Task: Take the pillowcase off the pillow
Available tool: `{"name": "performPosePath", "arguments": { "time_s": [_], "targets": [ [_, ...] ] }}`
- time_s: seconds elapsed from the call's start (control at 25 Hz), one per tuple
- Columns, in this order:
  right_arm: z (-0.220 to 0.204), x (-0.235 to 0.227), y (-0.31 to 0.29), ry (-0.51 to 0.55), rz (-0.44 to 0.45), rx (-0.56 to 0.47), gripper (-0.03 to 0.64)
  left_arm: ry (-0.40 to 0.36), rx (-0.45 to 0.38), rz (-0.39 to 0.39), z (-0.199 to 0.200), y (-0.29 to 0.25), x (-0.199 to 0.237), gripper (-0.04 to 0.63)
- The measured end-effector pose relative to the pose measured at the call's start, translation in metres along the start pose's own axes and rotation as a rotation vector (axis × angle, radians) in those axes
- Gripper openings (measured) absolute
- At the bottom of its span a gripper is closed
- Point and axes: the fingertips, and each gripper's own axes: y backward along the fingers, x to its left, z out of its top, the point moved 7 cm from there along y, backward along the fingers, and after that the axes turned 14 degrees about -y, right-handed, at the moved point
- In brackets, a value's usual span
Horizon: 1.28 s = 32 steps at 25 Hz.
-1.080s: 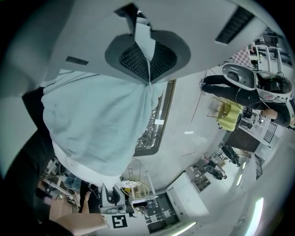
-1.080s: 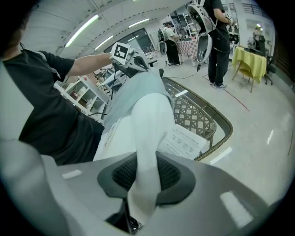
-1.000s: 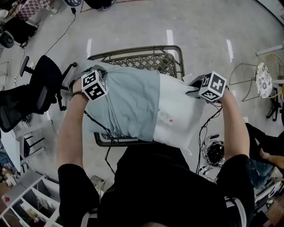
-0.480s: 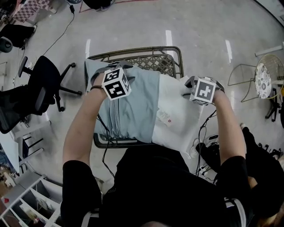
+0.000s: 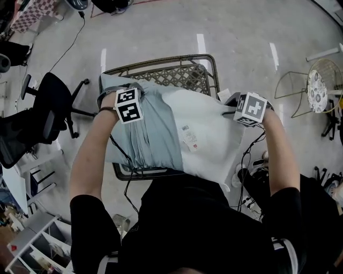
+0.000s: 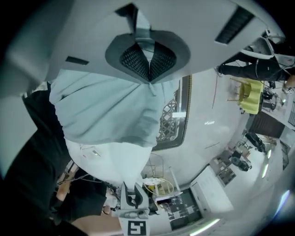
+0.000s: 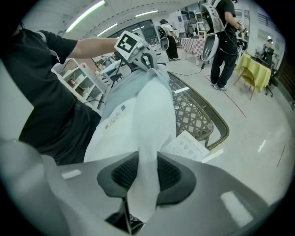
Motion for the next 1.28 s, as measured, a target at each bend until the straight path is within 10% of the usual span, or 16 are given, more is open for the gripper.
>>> {"name": "performPosePath", "arguments": {
  "time_s": [0.48, 0.84, 1.04, 1.28],
  "targets": [
    [0.051, -0.024, 0.034, -0.046, -0.012, -0.305, 0.240, 0.162, -0.091, 0.008, 0.001, -0.003, 0.009, 0.008],
    [0.114, -0.044, -0.113, -0.034, 0.167, -0.034, 0.437, 0.235, -0.215, 0.026, 0.019, -0.022, 0.057, 0.011],
    [0.115, -0.044, -0.135, -0.046, 0.263, 0.002, 0.423, 0.209, -0.173, -0.066, 0.024, -0.060, 0.061, 0.077],
    [0.111, -0.017, -0.111, 0.047, 0.356, -0.019, 0.215, 0.160, -0.088, -0.146, 0.029, -0.075, 0.061, 0.034]
  ]
}}
